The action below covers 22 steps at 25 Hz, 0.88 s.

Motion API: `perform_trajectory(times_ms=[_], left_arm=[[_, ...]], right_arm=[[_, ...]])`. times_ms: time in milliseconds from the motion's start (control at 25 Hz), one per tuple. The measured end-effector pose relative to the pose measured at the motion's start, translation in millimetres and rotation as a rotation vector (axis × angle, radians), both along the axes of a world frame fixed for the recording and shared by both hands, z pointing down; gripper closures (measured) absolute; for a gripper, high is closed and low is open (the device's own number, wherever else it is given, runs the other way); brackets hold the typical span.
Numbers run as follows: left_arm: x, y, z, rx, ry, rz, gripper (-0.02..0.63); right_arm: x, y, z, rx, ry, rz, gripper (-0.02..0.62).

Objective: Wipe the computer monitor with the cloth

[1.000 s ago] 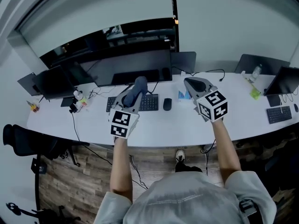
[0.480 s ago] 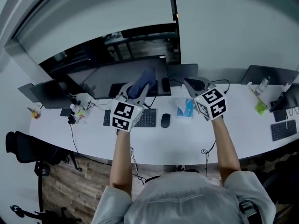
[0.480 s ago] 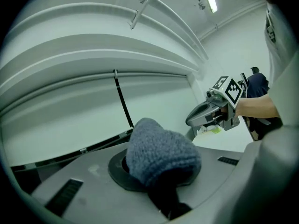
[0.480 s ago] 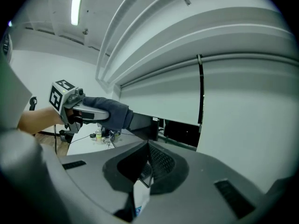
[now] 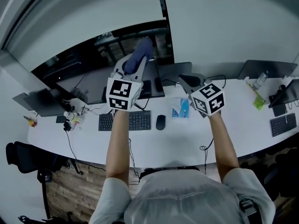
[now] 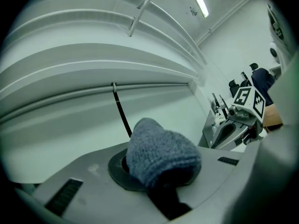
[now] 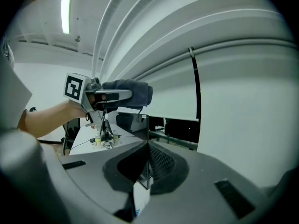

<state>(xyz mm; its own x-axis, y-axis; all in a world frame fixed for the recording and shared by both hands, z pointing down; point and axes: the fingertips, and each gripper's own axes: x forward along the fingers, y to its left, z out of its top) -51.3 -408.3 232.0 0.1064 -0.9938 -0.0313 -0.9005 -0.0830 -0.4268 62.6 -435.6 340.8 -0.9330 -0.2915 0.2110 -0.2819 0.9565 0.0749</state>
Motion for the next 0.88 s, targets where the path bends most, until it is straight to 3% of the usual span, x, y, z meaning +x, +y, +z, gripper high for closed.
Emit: perform_trajectory(times_ms=[200,400,600,760,880], left_arm=[[1.6,-40.2,22.1,-0.103,-0.099,-0.003,0.552],[-0.2,-52.5,47.9,-0.176,-0.101,0.011,0.552],[-11.1,-52.7,53.1,-0.198,-0.102,-0.019,0.552],[-18.3,-44.7,51.7,-0.196,-0.041,0.004,0.552],[-25.8,-39.5,49.7,-0.190,-0.041,-0.002,0.552]], right_arm=[[-0.1,-3.9,1.5,0.018,0.014,0.055,0.591],[-7.8,4.2,5.0,0.003,0.018,0.076,0.591],[-22.3,5.1,-1.1,0.001,0.004,0.091,0.591],[-37.7,14.7,-2.5,0.000,0.001,0.078,0.591],[-49.2,19.1,-5.5,0.004,-0.007,0.067,0.591]])
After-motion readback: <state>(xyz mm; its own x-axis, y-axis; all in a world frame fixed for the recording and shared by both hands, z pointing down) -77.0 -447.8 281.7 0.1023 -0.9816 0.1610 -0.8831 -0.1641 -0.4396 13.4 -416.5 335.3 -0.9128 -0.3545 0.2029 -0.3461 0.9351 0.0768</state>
